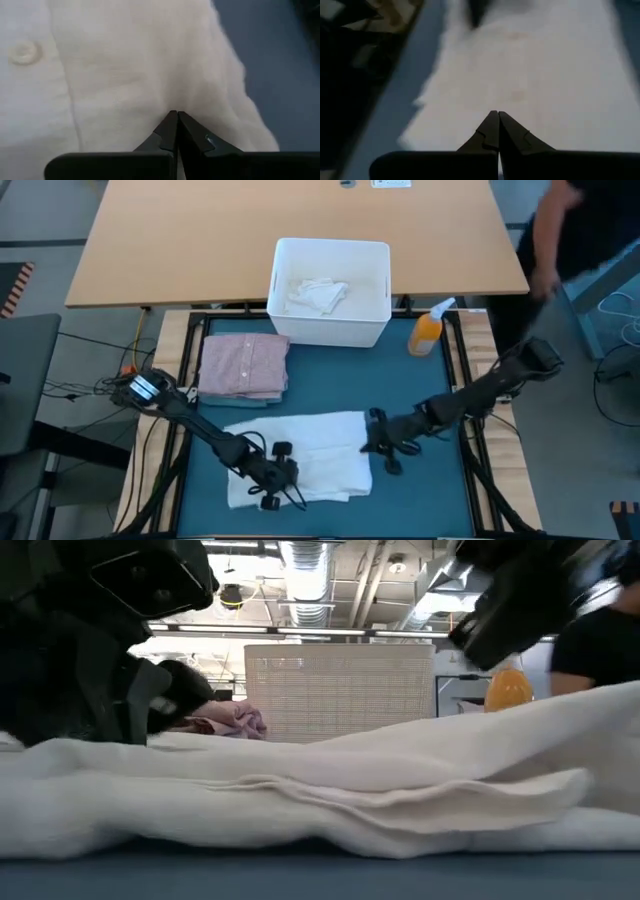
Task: Fold Laundry from Bin
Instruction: Fold the white shirt
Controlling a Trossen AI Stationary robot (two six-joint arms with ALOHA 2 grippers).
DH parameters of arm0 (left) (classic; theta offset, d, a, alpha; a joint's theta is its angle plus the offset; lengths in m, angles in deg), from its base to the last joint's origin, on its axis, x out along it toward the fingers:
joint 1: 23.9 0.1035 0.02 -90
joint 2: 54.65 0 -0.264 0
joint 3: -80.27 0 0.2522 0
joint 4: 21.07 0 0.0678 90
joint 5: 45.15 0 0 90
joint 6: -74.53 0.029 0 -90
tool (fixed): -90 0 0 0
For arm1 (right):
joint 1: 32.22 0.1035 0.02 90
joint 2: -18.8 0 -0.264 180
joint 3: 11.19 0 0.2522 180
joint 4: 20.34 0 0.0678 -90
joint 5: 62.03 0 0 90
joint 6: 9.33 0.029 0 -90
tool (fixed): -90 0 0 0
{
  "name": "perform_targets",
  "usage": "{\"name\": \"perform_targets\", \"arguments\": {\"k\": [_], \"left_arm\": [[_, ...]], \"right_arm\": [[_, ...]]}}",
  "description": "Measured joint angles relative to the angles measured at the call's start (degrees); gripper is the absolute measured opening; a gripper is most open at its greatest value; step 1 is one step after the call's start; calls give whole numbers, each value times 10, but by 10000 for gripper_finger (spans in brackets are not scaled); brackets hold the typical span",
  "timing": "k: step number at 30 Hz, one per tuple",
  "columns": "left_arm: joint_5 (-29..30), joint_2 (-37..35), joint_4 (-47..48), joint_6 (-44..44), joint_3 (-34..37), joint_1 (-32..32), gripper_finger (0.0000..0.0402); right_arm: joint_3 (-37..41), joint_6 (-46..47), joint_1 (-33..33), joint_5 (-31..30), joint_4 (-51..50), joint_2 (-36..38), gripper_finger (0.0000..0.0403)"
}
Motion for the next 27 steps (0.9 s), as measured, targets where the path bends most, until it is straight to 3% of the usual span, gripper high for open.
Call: {"name": "perform_targets", "arguments": {"k": [3, 11, 15, 18, 27], "left_arm": [[26, -28, -13, 41, 2, 5, 0], [39, -39, -158, 167, 0, 28, 0], [39, -39, -248, 246, 0, 40, 15], [35, -39, -277, 276, -23, 43, 43], [46, 28, -211, 264, -113, 48, 144]], "right_arm": [[0, 55, 56, -13, -17, 13, 19], [0, 225, 222, -181, -15, -31, 23], [1, 267, 270, -227, 9, -81, 22], [0, 272, 279, -242, 67, -131, 21], [-16, 225, 234, -245, 246, -281, 21]]}}
